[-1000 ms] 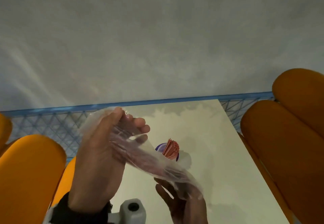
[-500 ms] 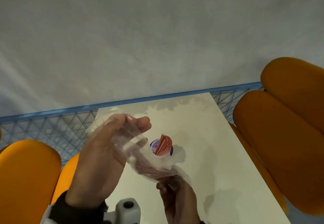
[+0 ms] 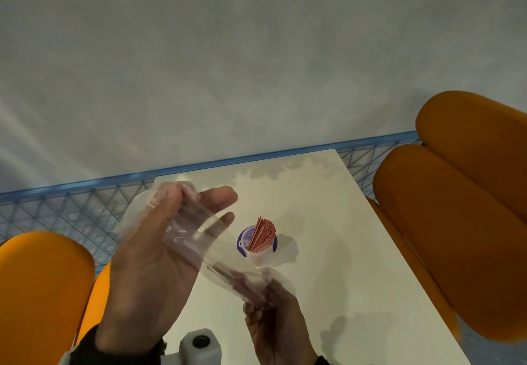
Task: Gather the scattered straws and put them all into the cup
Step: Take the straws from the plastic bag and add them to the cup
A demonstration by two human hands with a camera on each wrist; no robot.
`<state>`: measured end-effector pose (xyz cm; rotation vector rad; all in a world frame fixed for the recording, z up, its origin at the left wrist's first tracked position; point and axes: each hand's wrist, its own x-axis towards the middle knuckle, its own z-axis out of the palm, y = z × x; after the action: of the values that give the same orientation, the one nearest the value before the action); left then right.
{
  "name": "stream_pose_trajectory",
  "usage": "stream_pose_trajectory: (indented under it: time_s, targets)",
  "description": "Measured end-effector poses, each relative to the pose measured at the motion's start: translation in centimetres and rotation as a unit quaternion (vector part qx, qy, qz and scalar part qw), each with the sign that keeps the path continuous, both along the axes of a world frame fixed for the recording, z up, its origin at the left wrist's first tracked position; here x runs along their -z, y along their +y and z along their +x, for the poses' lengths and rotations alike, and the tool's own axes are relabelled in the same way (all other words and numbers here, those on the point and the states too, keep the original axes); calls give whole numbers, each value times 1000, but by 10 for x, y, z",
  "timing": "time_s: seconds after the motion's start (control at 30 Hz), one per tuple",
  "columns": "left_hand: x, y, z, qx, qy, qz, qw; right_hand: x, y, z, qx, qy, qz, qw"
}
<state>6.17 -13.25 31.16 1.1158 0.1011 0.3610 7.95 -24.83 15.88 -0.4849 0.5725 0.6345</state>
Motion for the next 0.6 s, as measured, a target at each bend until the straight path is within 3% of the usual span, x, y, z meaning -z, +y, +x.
stream_pose_trajectory:
  time_s: [0.13,0.17,0.3,0.4,0.47,0.53,0.6]
  targets:
    - [12,1,-3,-11,50,150,987,-7,-5,1,-20,-18,-30,999]
    - [13,2,-3,-9,47,149,988,-7,-5,1,-23,-14,-31,999]
    - [3,6,-2,8,0,14,1000,-5,-4,-2,-35,-10,-10,999]
    - [6,12,-1,7,-18,4,1000,-2,-4,-2,-44,-11,-25,999]
    - [16,11,-1,-6,4,54,999,-2,-3,-1,-38,-7,-39,998]
    - [30,5,-3,-11,54,167,984,-1,-3,1,-29,-2,-48,998]
    - [36,0,-5,0,73,190,979,-1,-3,3,-26,-8,-51,998]
